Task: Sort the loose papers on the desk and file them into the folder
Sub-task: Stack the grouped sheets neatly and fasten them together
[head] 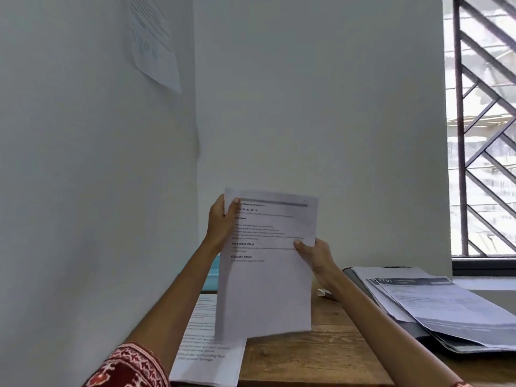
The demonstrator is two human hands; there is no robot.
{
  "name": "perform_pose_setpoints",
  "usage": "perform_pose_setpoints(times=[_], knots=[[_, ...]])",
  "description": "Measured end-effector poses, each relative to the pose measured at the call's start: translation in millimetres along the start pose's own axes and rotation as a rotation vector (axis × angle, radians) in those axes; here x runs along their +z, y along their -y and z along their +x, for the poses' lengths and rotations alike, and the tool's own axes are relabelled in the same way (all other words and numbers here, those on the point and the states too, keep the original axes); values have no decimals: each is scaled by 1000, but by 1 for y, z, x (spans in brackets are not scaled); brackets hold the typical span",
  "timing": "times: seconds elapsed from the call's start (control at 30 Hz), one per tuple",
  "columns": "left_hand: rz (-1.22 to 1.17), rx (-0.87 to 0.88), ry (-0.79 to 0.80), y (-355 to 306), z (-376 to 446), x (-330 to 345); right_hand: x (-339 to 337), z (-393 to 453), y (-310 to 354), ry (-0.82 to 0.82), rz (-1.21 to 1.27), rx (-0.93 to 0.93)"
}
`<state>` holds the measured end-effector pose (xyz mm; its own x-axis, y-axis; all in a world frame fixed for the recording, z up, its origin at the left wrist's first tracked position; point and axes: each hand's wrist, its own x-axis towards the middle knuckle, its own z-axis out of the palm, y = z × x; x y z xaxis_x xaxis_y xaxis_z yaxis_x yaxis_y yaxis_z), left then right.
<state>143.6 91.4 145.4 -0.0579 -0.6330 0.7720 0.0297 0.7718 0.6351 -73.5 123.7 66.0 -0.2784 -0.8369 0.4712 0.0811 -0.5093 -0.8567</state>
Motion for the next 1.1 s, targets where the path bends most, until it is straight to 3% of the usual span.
perform_pose_setpoints(times=[0.13,0.2,0.37,0.53,0.63,0.73,0.9,1.1], knots=[[-48,-51,2,17,-15,3,2,-13,11,-72,-18,-80],[-10,-117,28,41,-42,9,-4,-27,-1,-100,-46,-25],[268,-290,276,110,-122,11,-17,-53,-33,-152,-319,50],[327,-402,121,93,-102,7,-2,-44,-11,-156,-448,-65],[430,-422,27,80,-82,-10,16,-35,-15,-171,-485,-7],[700,-554,79,79,-72,-42,41,-36,-31,-98,-536,140],[1139,-851,344,104,-108,-94,76,-58,-91,240,-601,441],[1355,-959,370,115,-121,-123,94,-58,-110,300,-857,396]])
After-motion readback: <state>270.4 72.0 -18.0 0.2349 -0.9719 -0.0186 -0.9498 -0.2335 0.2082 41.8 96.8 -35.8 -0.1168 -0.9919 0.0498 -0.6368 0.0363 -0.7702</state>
